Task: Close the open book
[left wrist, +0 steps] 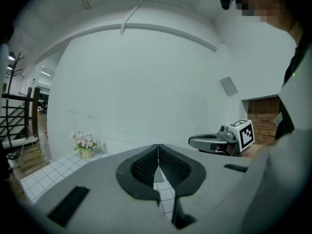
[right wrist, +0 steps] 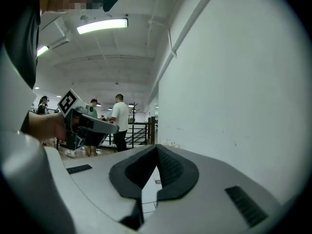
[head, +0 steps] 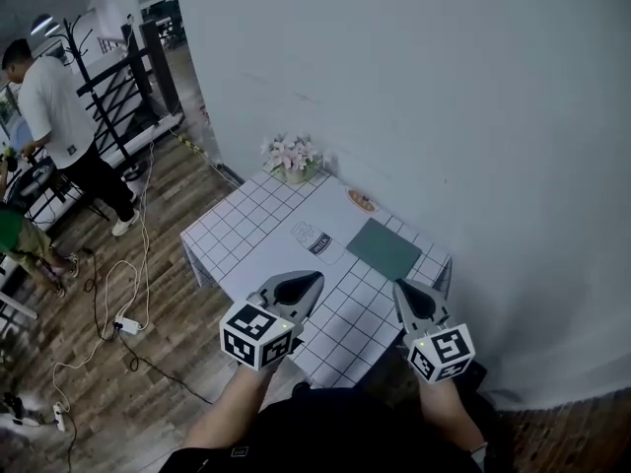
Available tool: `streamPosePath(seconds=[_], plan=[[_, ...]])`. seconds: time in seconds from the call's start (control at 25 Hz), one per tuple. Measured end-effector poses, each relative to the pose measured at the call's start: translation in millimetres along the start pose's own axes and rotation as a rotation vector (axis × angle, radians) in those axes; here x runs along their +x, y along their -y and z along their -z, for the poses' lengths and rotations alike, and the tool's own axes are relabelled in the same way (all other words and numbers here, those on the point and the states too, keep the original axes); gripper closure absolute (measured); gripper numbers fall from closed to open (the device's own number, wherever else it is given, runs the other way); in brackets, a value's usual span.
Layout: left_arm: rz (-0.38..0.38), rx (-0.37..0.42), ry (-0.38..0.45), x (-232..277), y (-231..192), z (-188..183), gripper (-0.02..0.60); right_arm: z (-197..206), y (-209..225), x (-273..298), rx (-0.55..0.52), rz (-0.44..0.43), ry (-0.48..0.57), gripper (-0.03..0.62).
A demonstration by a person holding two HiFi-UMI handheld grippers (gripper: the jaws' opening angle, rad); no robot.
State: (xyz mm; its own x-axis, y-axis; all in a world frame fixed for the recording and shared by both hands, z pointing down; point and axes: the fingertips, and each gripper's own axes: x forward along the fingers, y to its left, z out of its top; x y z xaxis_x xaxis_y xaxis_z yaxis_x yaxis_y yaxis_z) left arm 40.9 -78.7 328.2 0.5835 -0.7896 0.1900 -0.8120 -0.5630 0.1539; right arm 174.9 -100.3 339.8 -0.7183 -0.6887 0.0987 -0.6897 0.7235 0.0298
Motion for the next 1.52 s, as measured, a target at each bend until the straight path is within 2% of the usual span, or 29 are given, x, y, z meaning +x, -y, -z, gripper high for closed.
streamPosePath(seconds=[0.08, 0.24, 0.36, 0.48, 0.64, 0.84, 1.28, 1.52], plan=[[-0.003, 0.030, 0.018, -2, 8, -10, 0.572, -10, -2, -4, 0.020, -0.015, 0.047, 0.591], [-0.010, 0.143, -0.014, -3, 9, -19, 0.572, -30, -6, -5, 0.040, -0.046, 0.106, 0.591], [-0.036, 0.173, 0.001, -6, 2, -31, 0.572, -44, -4, -5, 0.023, -0.044, 0.127, 0.591], [-0.044, 0.200, -0.011, -4, -1, -31, 0.572, -51, 3, -6, 0.057, -0.028, 0.132, 0.591], [-0.050, 0.196, -0.007, -3, -3, -31, 0.572, -60, 7, -7, 0.028, -0.021, 0.132, 0.591], [-0.040, 0.187, -0.017, 1, -1, -22, 0.572, -56, 4, -1, 0.052, -0.054, 0.116, 0.591], [-0.092, 0.126, -0.007, 0, -12, -12, 0.572, -48, 3, 9, 0.033, -0.082, 0.082, 0.591], [-0.088, 0.112, -0.015, 10, -9, -8, 0.572, -42, 8, 10, 0.044, -0.095, 0.074, 0.591]])
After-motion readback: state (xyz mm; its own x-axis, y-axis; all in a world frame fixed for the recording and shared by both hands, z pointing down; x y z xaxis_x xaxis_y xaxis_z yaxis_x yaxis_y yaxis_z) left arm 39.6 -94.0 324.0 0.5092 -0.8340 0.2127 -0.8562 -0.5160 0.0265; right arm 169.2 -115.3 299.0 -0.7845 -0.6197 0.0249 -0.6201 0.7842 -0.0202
